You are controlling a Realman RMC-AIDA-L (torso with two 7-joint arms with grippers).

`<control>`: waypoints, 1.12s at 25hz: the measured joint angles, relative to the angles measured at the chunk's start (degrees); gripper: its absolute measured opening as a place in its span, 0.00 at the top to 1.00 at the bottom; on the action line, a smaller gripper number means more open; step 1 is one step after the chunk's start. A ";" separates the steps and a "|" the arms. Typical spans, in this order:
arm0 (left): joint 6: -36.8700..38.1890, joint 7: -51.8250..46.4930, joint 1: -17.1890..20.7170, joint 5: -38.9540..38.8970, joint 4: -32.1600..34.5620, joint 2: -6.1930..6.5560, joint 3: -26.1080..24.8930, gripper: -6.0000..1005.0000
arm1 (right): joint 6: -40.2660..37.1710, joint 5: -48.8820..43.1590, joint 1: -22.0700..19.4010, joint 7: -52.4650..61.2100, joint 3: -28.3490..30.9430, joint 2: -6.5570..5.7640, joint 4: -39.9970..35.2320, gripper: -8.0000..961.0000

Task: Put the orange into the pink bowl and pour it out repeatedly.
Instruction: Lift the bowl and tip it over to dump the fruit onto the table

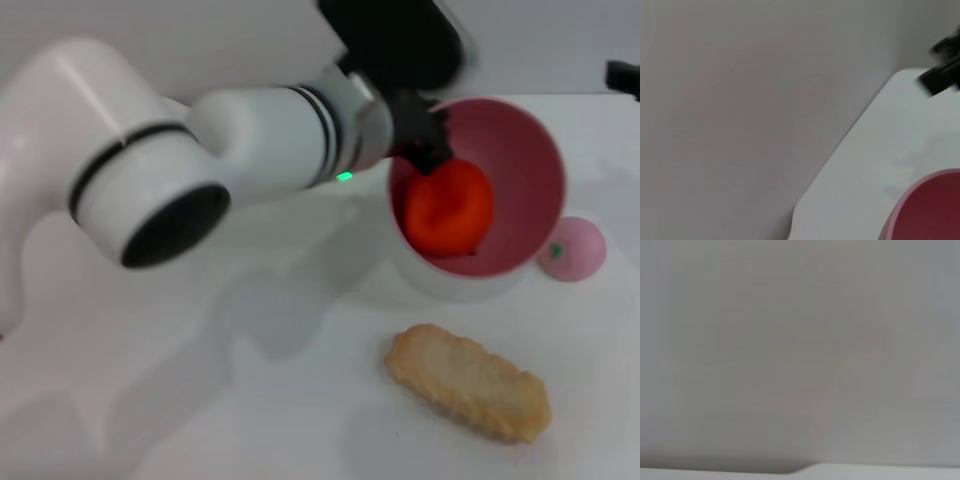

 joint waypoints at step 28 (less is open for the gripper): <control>31.85 12.19 0.94 27.74 -12.72 -0.35 7.85 0.95 | 2.25 -0.29 -1.62 0.38 1.20 0.02 2.38 0.36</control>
